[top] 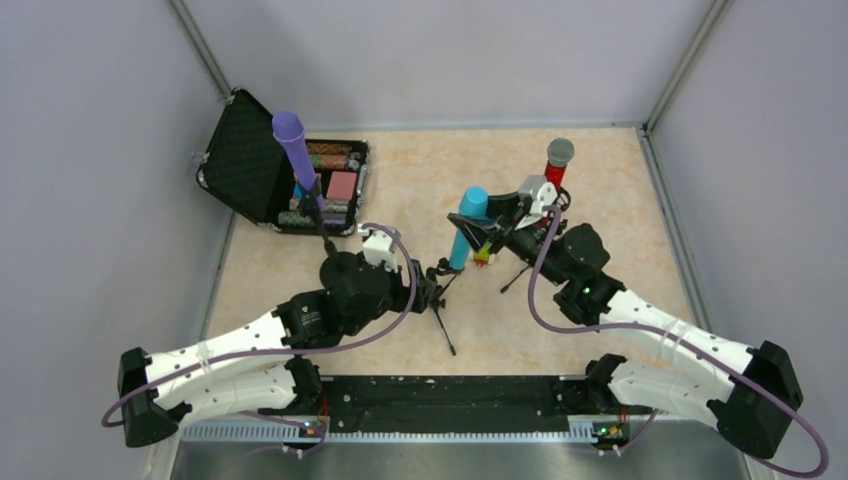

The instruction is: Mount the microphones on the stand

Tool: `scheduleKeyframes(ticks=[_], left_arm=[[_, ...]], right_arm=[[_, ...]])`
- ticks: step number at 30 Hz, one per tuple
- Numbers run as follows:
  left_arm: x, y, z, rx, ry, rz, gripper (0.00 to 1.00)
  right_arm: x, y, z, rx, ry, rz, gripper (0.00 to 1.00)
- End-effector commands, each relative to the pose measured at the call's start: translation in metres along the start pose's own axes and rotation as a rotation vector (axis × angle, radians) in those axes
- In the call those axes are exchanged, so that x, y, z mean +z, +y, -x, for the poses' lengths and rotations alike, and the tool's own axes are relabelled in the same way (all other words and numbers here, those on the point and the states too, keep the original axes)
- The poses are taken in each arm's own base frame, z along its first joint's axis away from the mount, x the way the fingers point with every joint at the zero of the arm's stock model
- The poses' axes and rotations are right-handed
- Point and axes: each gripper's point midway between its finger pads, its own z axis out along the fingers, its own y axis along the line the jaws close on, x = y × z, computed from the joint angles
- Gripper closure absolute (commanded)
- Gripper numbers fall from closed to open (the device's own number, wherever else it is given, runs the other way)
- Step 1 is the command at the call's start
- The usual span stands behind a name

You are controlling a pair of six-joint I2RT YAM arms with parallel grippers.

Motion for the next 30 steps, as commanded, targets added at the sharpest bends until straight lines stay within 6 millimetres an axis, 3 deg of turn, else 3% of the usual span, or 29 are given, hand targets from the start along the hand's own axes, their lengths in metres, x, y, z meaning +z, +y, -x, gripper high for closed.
scheduleKeyframes(ticks=[1, 7, 11, 14, 17, 20, 25, 30], left_arm=[[-0.001, -0.003, 0.012, -0.016, -0.039, -0.007, 0.19], [-0.002, -0.002, 0.013, -0.013, -0.042, -0.006, 0.19], [-0.003, 0.0, 0.013, -0.01, -0.044, 0.002, 0.19], [-0.004, 0.002, 0.014, -0.01, -0.051, 0.007, 0.19], [-0.005, 0.005, 0.014, -0.007, -0.061, 0.011, 0.19], [-0.006, 0.006, 0.014, -0.004, -0.068, 0.007, 0.18], [-0.011, 0.0, 0.017, 0.011, -0.095, -0.055, 0.16], [-0.015, -0.017, 0.021, 0.077, -0.16, -0.197, 0.16]], right_arm=[[-0.022, -0.002, -0.098, -0.013, 0.299, -0.014, 1.0], [-0.024, 0.0, -0.107, -0.017, 0.304, -0.008, 1.0], [-0.019, 0.005, -0.091, -0.028, 0.283, 0.019, 1.0], [-0.015, 0.011, -0.07, -0.039, 0.246, 0.048, 0.8], [-0.013, 0.014, -0.046, -0.032, 0.19, 0.052, 0.37], [-0.015, 0.018, -0.019, -0.01, 0.119, 0.055, 0.12], [-0.026, 0.025, 0.005, 0.024, 0.066, 0.073, 0.02], [-0.037, 0.025, -0.001, 0.052, 0.111, 0.057, 0.01]])
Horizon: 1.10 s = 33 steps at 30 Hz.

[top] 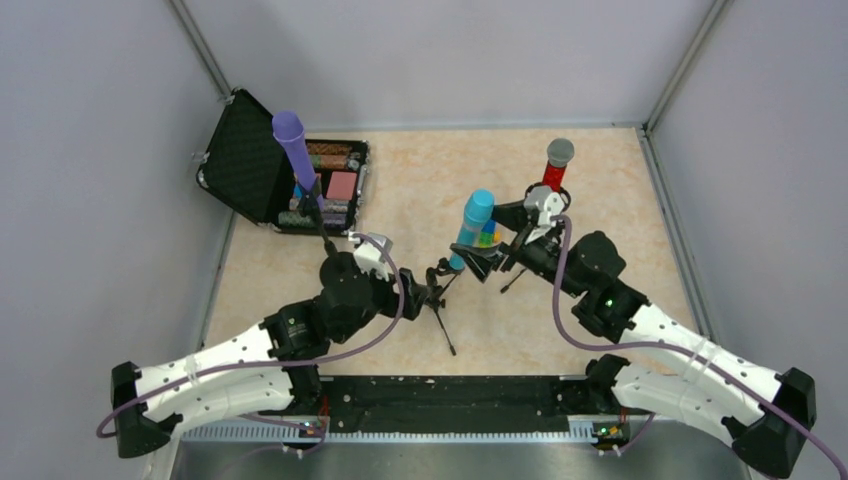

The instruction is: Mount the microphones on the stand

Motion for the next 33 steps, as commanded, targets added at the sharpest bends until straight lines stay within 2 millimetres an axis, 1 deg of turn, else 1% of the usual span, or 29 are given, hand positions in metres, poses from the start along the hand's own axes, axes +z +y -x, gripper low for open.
scheduleKeyframes(ticks=[1, 3, 5, 8, 10, 12, 17, 21, 24, 29, 31, 33], left_arm=[[-0.002, -0.023, 0.02, 0.053, -0.117, -0.157, 0.16], [-0.003, -0.028, 0.025, 0.081, -0.155, -0.195, 0.18], [-0.002, -0.035, 0.028, 0.118, -0.19, -0.24, 0.21], [-0.001, -0.047, 0.026, 0.213, -0.221, -0.322, 0.21], [0.003, -0.054, 0.022, 0.29, -0.225, -0.366, 0.21], [0.009, -0.057, 0.019, 0.331, -0.219, -0.374, 0.21], [0.033, -0.054, 0.01, 0.395, -0.151, -0.305, 0.24], [0.047, -0.048, 0.009, 0.41, -0.135, -0.239, 0.28], [0.051, -0.047, 0.014, 0.4, -0.167, -0.221, 0.31], [0.052, -0.045, 0.022, 0.388, -0.232, -0.206, 0.39], [0.053, -0.045, 0.022, 0.397, -0.242, -0.211, 0.43], [0.053, -0.047, 0.02, 0.41, -0.245, -0.224, 0.52]], right_arm=[[-0.009, 0.006, -0.004, 0.043, 0.042, 0.003, 0.01], [-0.014, 0.003, -0.009, 0.052, 0.069, -0.017, 0.01], [-0.02, 0.001, -0.016, 0.06, 0.094, -0.033, 0.01], [-0.03, 0.0, -0.023, 0.077, 0.123, -0.051, 0.01], [-0.037, 0.001, -0.029, 0.092, 0.137, -0.055, 0.01], [-0.043, 0.002, -0.037, 0.109, 0.161, -0.057, 0.02], [-0.055, 0.006, -0.063, 0.165, 0.23, -0.058, 0.02], [-0.061, 0.011, -0.084, 0.213, 0.274, -0.042, 0.03], [-0.064, 0.013, -0.098, 0.231, 0.298, -0.038, 0.03], [-0.067, 0.012, -0.117, 0.243, 0.321, -0.041, 0.03], [-0.067, 0.012, -0.122, 0.248, 0.325, -0.039, 0.04], [-0.067, 0.012, -0.128, 0.252, 0.338, -0.038, 0.04]])
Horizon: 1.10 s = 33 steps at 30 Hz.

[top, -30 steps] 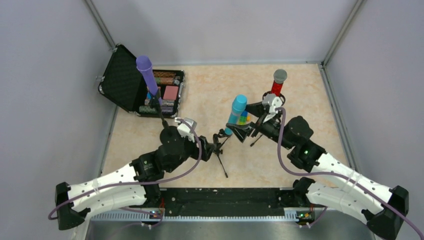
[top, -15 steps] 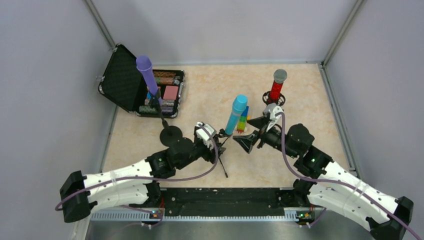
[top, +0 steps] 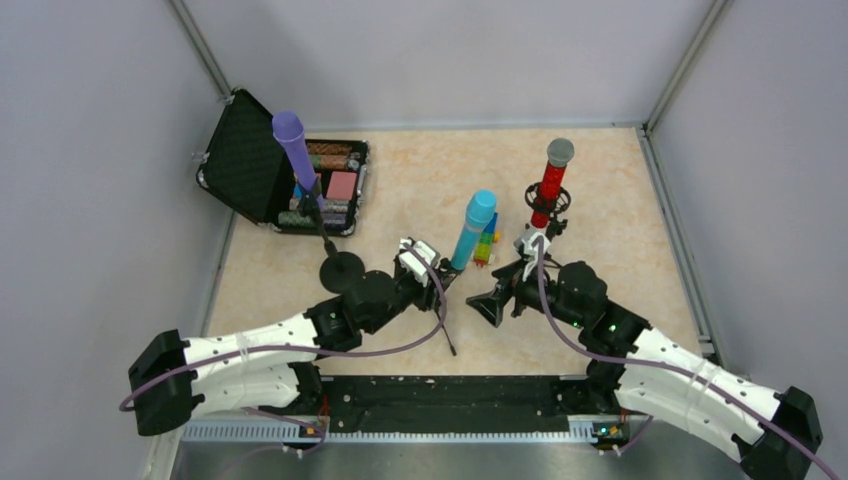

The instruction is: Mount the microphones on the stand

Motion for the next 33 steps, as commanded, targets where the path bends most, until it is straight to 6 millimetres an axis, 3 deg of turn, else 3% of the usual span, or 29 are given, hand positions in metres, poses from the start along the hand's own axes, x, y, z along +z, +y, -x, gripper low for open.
scheduleKeyframes(ticks=[1, 4, 14, 24, 27, 33], left_arm=[[0.003, 0.0, 0.02, 0.01, -0.101, -0.004, 0.56], [0.005, -0.002, 0.015, 0.016, -0.088, -0.013, 0.58], [0.016, -0.005, -0.001, 0.036, -0.03, -0.017, 0.44], [0.01, -0.006, 0.017, 0.014, -0.093, -0.029, 0.79], [0.006, -0.01, 0.025, 0.002, -0.117, -0.049, 1.0], [0.001, -0.024, 0.049, -0.001, -0.16, -0.133, 1.0]], right_arm=[[0.005, 0.007, 0.005, 0.009, -0.033, 0.037, 0.04], [0.008, 0.006, 0.002, 0.006, -0.023, 0.034, 0.04], [0.013, 0.007, -0.004, 0.0, -0.008, 0.053, 0.05], [0.019, 0.006, -0.022, -0.033, 0.014, 0.088, 0.05], [0.022, 0.01, -0.028, -0.049, 0.009, 0.124, 0.05], [0.032, 0.017, -0.03, -0.106, -0.015, 0.198, 0.09]])
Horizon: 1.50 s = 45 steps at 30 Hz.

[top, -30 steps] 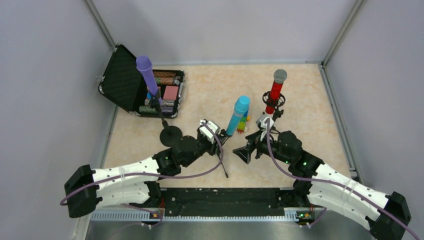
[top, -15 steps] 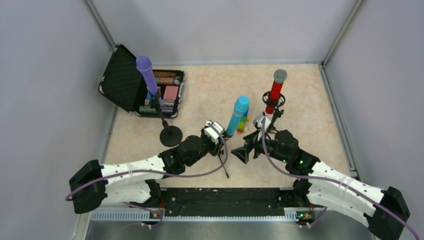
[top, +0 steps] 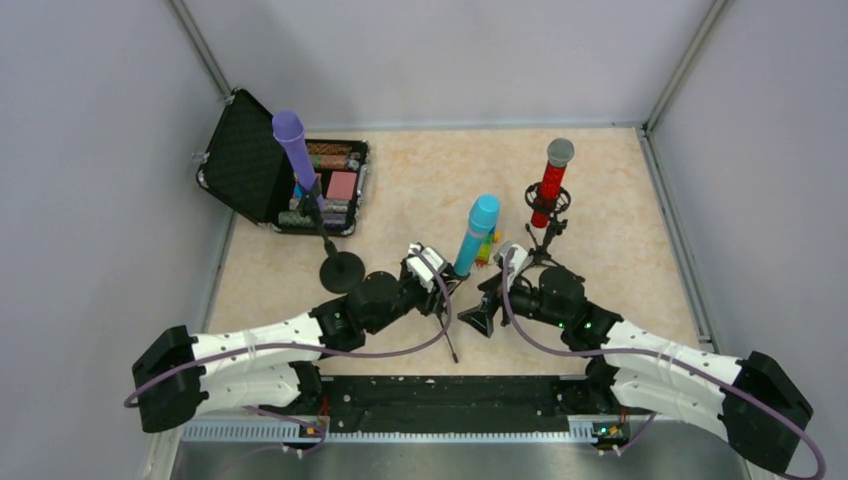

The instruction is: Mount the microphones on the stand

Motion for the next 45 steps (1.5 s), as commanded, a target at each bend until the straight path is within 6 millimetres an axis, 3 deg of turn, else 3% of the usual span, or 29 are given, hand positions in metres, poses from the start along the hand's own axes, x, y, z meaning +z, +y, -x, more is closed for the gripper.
scheduleKeyframes(ticks=[1, 12, 26, 33, 45], left_arm=[[-0.006, -0.016, 0.067, -0.048, -0.183, -0.088, 1.0], [-0.013, -0.036, 0.116, -0.104, -0.27, -0.19, 1.0], [-0.029, -0.053, 0.165, -0.135, -0.35, -0.293, 1.0], [-0.044, -0.052, 0.199, -0.112, -0.437, -0.304, 1.0], [-0.076, -0.049, 0.256, -0.084, -0.605, -0.319, 1.0]], right_arm=[[0.009, 0.017, 0.026, -0.1, -0.105, 0.105, 0.09], [0.006, 0.047, 0.053, -0.19, -0.27, 0.272, 0.14], [0.023, 0.047, 0.046, -0.174, -0.276, 0.307, 0.37], [0.028, 0.04, 0.036, -0.172, -0.255, 0.28, 0.61], [0.036, 0.03, 0.016, -0.181, -0.212, 0.238, 0.76]])
